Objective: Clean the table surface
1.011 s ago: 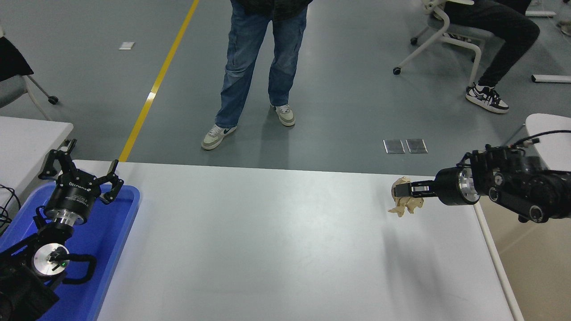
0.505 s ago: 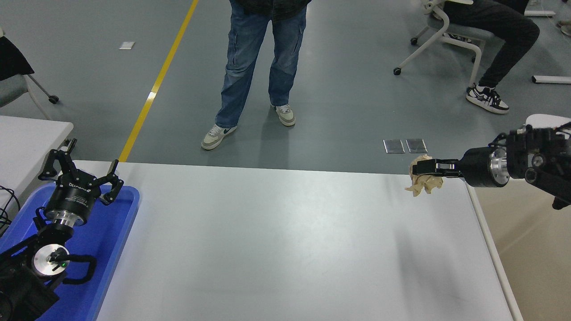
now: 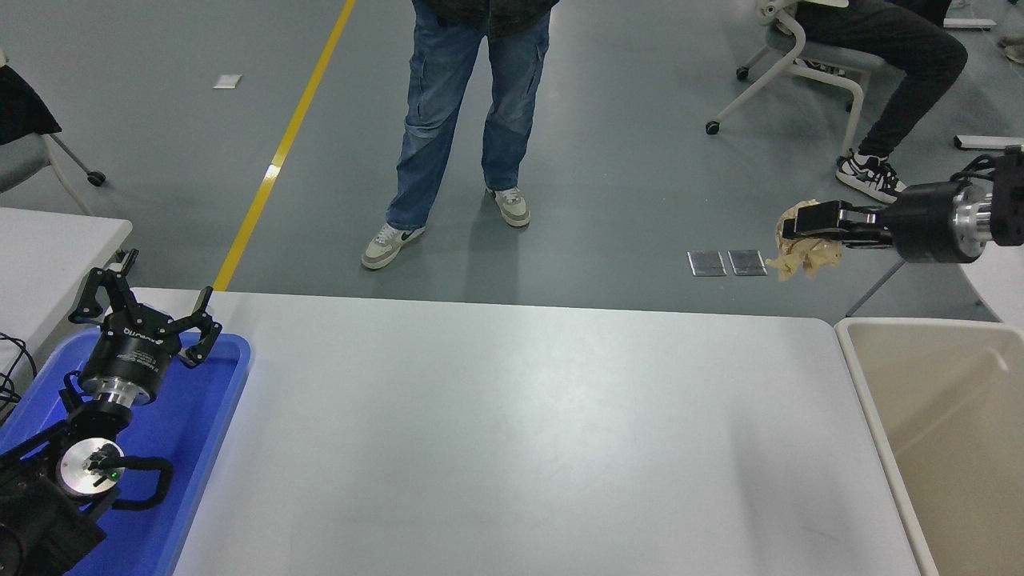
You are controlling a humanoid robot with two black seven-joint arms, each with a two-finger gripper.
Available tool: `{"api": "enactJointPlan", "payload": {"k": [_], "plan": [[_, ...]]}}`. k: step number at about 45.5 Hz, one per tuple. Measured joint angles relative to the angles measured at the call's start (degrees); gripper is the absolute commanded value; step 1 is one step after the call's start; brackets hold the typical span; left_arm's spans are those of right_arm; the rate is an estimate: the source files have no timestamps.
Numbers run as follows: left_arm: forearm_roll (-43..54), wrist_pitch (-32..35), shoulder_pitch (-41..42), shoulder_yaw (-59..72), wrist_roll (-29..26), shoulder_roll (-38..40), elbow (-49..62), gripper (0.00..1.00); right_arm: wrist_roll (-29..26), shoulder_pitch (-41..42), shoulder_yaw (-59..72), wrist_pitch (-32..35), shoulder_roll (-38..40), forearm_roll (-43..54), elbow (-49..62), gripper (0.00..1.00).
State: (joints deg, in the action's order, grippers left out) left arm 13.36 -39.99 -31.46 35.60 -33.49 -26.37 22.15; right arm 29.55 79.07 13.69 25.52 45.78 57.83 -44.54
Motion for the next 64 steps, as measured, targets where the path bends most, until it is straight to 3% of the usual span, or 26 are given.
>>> {"api": "enactJointPlan", "payload": {"k": [31, 53, 64], "plan": [[0.0, 0.0, 0.0, 0.0, 0.0, 0.0, 0.0, 1.00, -1.6, -21.6, -9.7, -1.9, -5.9, -23.8, 34.1, 0.00], [0.0, 0.0, 0.0, 0.0, 0.0, 0.0, 0.0, 1.00, -7.8, -29.5, -17.2, -12.0, -8.9, -40.6, 39.5, 0.00], [0.0, 0.0, 0.0, 0.0, 0.0, 0.0, 0.0, 1.00, -15.4, -31.8, -21.5, -17.4, -11.2, -46.6, 41.1, 0.00]]}}
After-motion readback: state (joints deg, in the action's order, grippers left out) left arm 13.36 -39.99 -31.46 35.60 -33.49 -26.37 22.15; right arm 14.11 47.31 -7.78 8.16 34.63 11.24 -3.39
